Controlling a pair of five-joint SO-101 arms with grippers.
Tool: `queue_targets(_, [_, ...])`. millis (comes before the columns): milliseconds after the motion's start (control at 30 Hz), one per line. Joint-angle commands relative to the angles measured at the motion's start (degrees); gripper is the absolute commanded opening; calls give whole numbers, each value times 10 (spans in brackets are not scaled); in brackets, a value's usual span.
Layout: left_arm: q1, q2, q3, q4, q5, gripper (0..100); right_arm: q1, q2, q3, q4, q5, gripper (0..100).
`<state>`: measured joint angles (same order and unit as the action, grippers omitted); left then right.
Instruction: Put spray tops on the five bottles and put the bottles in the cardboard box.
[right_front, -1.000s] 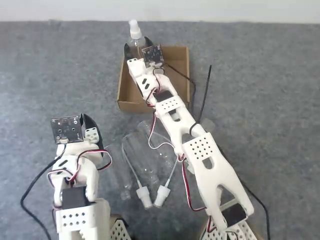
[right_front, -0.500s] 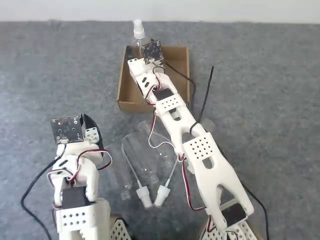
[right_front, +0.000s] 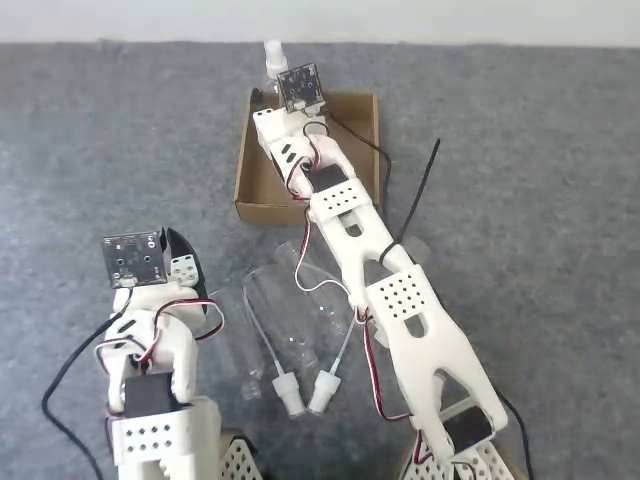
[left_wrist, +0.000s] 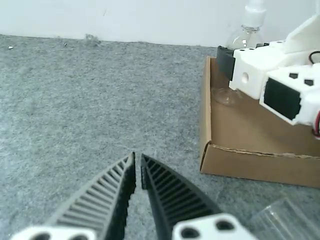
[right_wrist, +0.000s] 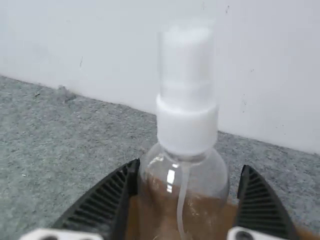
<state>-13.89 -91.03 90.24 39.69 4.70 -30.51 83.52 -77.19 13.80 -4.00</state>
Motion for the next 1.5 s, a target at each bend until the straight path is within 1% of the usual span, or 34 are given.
queue_targets(0, [0, -9, -8, -19, -4, 12, -6, 6, -100, 35, -6, 270])
queue_targets(100, [-1, -9, -8, -20, -4, 12, -15, 50, -197, 84, -5, 270])
queue_targets(400, [-2, -9, -8, -21, -4, 12, -13, 51, -193, 104, -4, 270])
queue_targets(767, [-3, -9, -8, -21, -4, 12, -13, -13, -193, 279, -6, 270])
queue_targets(1067, [-3, -9, -8, -21, -4, 12, 1, -63, -193, 393, -6, 270])
queue_targets(1467, [-11, -9, -9, -22, -4, 12, 15, -191, -193, 633, -3, 268])
